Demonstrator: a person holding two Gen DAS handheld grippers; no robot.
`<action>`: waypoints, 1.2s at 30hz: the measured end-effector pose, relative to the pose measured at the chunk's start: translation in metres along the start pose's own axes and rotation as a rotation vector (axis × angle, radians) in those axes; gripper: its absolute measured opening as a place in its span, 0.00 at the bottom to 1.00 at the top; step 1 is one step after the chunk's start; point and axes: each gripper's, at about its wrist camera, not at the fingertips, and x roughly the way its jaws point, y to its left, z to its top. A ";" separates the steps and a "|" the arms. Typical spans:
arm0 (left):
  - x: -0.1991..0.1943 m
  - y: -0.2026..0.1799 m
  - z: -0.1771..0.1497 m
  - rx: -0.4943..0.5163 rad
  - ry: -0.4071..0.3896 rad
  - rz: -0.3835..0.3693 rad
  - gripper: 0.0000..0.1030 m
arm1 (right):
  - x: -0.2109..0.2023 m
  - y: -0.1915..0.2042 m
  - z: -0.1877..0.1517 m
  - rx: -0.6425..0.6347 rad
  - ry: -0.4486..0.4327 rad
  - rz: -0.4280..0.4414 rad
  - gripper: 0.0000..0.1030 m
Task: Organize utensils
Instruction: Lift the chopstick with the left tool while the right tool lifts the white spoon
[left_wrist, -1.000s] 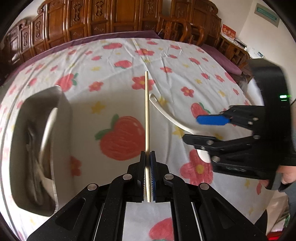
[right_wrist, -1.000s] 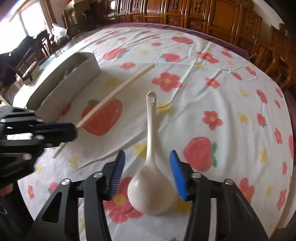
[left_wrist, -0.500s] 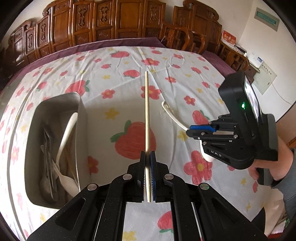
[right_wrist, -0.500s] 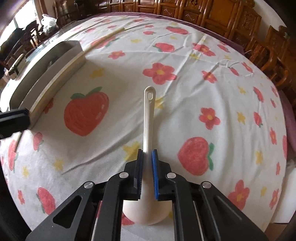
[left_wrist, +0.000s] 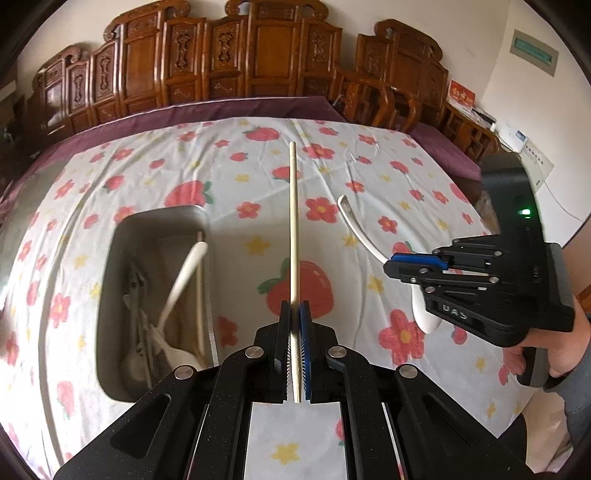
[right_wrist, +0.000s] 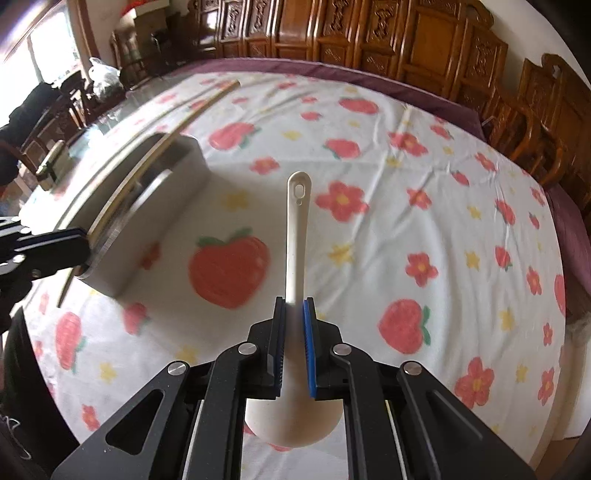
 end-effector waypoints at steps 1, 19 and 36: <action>-0.002 0.004 0.000 -0.004 -0.003 0.004 0.04 | -0.002 0.004 0.002 -0.005 -0.006 0.007 0.11; -0.020 0.080 -0.008 -0.086 -0.019 0.079 0.04 | -0.014 0.064 0.030 -0.060 -0.051 0.076 0.11; 0.020 0.131 -0.026 -0.136 0.097 0.101 0.04 | -0.013 0.106 0.052 -0.088 -0.075 0.135 0.11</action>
